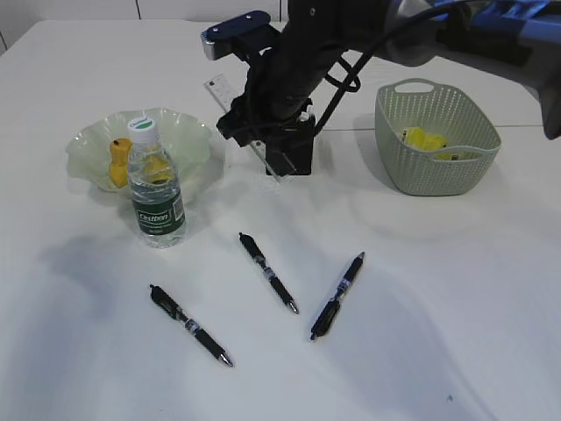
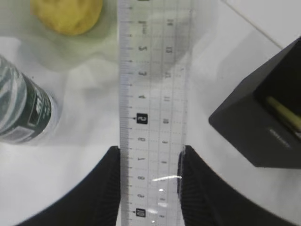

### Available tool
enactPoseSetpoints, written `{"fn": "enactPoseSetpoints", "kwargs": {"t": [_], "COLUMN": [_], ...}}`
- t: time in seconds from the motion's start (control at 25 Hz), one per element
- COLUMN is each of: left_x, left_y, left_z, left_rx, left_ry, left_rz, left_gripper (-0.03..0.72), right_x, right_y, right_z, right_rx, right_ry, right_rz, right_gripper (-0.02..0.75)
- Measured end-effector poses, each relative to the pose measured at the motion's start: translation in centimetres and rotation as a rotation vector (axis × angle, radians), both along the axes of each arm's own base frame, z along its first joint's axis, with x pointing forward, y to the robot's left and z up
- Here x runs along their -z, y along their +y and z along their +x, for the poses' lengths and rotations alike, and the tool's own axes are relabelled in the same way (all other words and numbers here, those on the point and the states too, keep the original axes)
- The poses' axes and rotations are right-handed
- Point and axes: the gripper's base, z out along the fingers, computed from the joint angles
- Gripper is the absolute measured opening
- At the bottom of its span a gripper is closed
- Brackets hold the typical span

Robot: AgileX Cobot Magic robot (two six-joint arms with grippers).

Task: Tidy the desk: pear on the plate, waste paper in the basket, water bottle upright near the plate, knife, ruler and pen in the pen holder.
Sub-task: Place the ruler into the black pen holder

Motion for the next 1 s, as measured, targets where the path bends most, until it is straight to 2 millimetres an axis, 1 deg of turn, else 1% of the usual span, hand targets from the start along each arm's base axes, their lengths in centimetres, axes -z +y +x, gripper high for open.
{"fn": "enactPoseSetpoints", "kwargs": {"t": [0.48, 0.84, 1.0], "left_x": [-0.3, -0.3, -0.5], "left_y": [0.0, 0.0, -0.1], "left_z": [0.3, 0.3, 0.5], "left_rx": [0.012, 0.014, 0.019], "left_ry": [-0.043, -0.048, -0.071], "left_rz": [0.005, 0.006, 0.006], "left_gripper": [0.348, 0.348, 0.348], "right_x": [-0.9, -1.7, -2.0], "right_y": [0.4, -0.3, -1.0], "right_z": [0.9, 2.1, 2.8], "right_rx": [0.035, 0.077, 0.098], "right_ry": [-0.116, -0.221, -0.26], "right_rz": [0.077, 0.14, 0.159], "right_gripper": [0.274, 0.274, 0.274]}}
